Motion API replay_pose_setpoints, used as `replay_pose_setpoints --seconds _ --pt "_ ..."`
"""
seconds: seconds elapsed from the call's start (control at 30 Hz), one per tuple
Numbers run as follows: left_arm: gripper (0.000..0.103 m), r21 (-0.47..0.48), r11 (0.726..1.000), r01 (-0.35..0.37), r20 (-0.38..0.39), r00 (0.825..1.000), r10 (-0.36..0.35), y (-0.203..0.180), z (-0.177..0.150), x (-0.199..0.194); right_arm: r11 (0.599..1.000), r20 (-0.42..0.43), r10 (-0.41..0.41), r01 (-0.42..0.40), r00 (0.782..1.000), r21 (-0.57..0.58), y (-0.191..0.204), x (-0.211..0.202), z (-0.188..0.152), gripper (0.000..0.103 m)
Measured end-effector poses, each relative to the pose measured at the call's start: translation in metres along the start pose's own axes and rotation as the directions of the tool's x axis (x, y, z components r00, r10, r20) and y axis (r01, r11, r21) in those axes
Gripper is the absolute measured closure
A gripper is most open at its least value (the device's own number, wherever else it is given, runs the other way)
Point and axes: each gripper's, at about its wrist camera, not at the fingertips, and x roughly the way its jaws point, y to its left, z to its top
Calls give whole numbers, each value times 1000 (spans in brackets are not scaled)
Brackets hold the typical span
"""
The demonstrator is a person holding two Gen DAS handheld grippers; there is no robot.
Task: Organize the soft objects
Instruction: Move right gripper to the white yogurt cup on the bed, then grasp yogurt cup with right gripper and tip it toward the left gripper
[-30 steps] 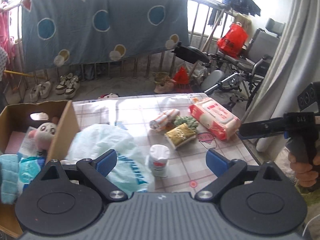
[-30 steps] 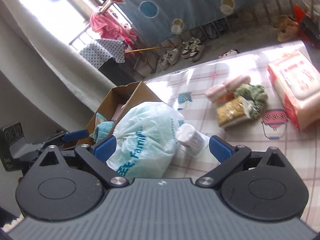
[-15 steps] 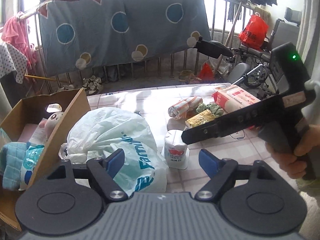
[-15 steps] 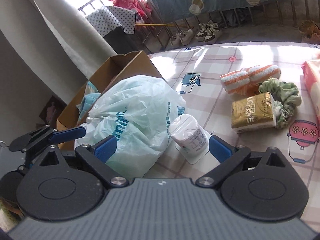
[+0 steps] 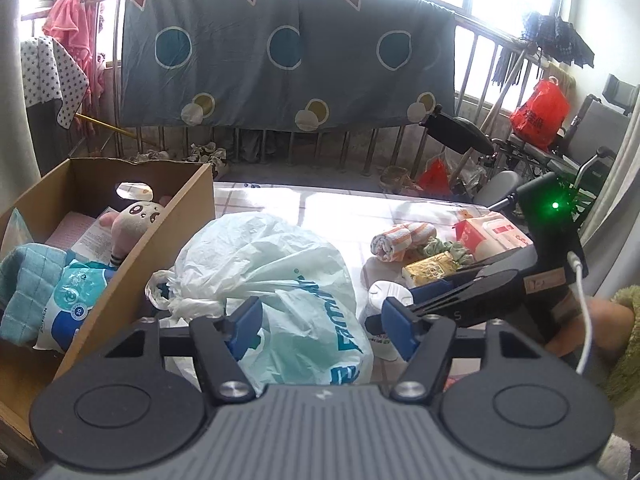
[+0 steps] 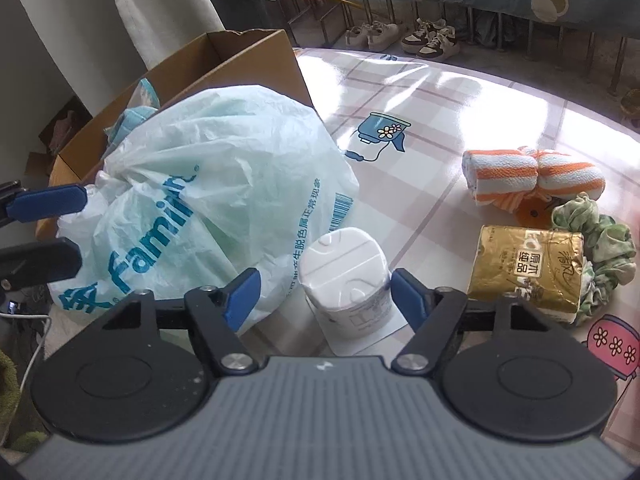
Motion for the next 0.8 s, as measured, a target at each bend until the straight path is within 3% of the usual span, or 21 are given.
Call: replay_pose_setpoints --seconds 0.1,0.33,0.5,0.63,0.8 --pt "37 -7 1000 6 4 1000 -6 3 -1 -2 998 -9 -54 54 998 -17 3 3 -1 53" --pt "37 -14 1000 20 12 1000 -20 4 -4 -8 998 -2 -54 54 999 26 -4 0 -4 53" --pt "37 -6 999 35 11 999 -35 1 -8 -13 977 17 36 -39 999 208 -29 -16 -15 53" --pt "36 12 998 57 14 998 -57 -7 -12 -18 901 75 152 -169 986 399 -59 -31 -45 53" --pt "37 53 994 100 15 995 -101 -24 -17 -25 750 171 257 -308 951 585 -88 -50 -98 53"
